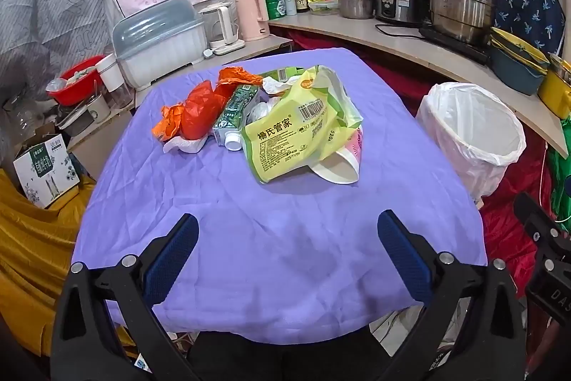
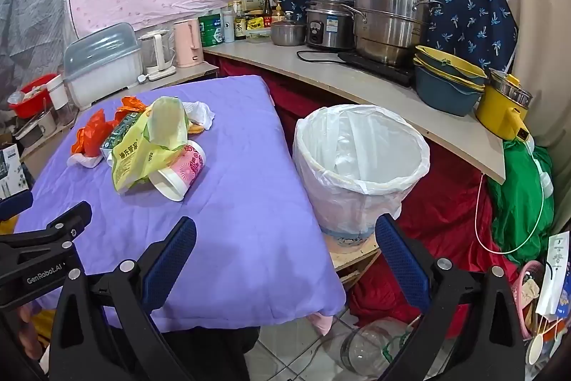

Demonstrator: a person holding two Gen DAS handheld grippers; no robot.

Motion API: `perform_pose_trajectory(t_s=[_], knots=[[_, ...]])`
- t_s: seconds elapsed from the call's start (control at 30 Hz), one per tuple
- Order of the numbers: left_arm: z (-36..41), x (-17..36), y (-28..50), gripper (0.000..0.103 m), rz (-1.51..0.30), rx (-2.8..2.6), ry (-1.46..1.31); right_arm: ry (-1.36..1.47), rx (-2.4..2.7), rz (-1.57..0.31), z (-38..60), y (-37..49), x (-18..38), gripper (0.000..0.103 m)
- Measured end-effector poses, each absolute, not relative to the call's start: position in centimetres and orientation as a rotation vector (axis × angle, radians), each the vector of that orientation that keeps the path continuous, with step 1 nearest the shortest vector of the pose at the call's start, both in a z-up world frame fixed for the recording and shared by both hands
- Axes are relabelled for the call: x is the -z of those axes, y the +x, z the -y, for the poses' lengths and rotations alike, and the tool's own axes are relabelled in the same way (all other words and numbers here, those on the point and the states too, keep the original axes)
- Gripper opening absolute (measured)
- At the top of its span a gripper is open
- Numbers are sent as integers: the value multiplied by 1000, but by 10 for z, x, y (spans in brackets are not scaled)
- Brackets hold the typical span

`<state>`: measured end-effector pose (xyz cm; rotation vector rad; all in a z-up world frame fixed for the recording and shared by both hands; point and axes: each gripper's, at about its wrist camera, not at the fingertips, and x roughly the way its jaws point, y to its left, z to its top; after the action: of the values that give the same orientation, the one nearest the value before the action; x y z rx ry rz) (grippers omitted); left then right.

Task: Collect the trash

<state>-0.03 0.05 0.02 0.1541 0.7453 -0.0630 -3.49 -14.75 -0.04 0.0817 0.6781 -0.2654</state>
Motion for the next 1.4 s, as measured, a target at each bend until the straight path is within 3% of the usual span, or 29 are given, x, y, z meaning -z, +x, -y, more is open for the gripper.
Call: perform_pose_trajectory(t_s=[1.4], knots=[[4, 7, 3, 96, -765, 61, 169, 89, 273, -687, 152, -38, 4, 96]])
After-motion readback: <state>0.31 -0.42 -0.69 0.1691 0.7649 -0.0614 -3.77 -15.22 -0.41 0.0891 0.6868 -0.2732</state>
